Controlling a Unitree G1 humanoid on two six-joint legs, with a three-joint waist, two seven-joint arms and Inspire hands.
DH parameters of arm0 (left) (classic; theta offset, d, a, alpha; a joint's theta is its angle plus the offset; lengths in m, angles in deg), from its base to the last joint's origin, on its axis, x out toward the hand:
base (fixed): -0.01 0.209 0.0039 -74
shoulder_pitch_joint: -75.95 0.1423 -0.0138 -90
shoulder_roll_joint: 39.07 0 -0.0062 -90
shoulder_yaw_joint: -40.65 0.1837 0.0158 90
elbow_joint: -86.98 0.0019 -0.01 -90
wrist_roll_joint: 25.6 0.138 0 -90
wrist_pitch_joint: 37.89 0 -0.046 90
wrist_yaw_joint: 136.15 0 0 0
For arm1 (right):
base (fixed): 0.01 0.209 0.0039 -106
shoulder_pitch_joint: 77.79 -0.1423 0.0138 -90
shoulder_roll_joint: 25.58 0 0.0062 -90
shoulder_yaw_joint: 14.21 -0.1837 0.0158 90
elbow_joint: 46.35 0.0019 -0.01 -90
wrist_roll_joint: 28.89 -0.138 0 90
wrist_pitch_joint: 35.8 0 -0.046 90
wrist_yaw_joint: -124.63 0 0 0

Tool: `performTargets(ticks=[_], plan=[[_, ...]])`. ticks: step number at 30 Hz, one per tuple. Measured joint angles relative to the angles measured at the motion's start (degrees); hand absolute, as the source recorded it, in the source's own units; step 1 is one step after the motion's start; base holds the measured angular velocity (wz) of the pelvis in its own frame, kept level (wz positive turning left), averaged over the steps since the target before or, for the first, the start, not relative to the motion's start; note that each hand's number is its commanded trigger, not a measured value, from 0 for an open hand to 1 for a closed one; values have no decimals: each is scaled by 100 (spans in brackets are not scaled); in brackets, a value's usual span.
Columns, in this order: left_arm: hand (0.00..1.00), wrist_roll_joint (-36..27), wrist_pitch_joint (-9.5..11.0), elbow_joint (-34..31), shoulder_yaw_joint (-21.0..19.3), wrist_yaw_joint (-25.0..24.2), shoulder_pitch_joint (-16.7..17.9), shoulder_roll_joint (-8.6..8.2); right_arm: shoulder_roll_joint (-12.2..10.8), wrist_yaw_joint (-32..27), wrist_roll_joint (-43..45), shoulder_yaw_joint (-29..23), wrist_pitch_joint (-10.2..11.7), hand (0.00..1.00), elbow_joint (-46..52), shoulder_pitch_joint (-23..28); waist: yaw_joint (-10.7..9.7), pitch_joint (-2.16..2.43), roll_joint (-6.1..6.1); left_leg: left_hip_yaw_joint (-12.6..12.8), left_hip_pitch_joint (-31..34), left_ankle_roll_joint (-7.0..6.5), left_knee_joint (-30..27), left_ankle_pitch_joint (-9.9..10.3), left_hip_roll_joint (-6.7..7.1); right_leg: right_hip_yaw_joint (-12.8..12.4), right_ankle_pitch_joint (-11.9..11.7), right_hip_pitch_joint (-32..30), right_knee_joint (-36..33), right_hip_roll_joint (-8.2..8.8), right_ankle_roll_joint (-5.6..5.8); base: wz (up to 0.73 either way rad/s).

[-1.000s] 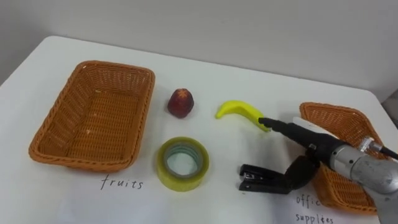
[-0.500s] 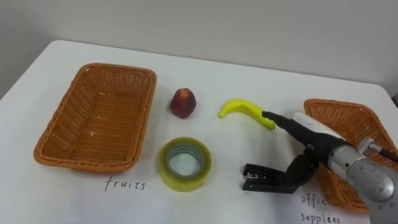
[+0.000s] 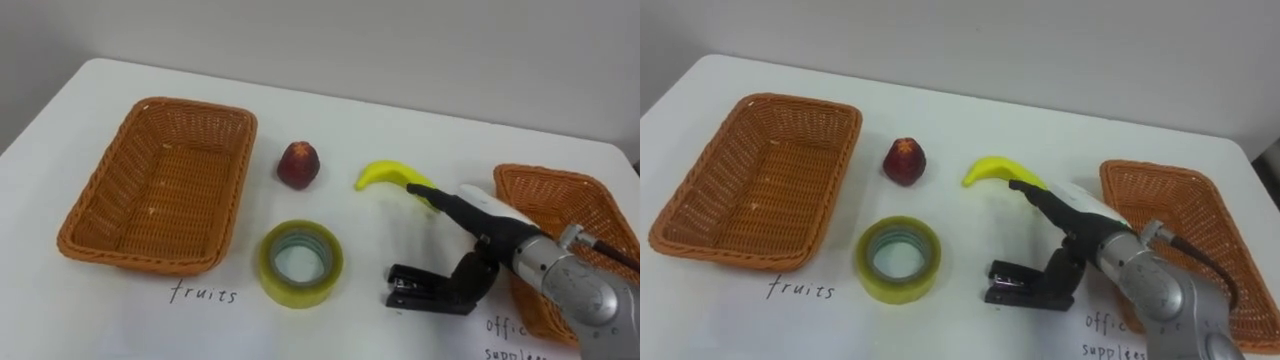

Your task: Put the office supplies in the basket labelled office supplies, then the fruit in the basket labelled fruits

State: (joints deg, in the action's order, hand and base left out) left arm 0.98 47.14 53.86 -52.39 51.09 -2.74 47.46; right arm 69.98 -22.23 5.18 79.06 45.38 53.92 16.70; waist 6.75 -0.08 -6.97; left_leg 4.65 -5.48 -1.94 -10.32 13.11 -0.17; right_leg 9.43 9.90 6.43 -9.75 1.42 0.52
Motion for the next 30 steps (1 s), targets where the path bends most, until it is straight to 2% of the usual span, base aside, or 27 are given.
performTargets(ticks=[10,30], plan=[[0,2,-1,-14,-3,0,-12,-8,-2,79,-122,-6,-5,0,5,-4,-14,17,-86,-8,91,1,-20,-1,7,-6,0,-82,-1,2,0,0],[0,9,9,-10,-22,9,17,1,9,-54,-257,-17,-2,0,67,28,-48,-5,-52,-2,76,1,-13,-2,4,-3,0,-73,7,1,0,0]])
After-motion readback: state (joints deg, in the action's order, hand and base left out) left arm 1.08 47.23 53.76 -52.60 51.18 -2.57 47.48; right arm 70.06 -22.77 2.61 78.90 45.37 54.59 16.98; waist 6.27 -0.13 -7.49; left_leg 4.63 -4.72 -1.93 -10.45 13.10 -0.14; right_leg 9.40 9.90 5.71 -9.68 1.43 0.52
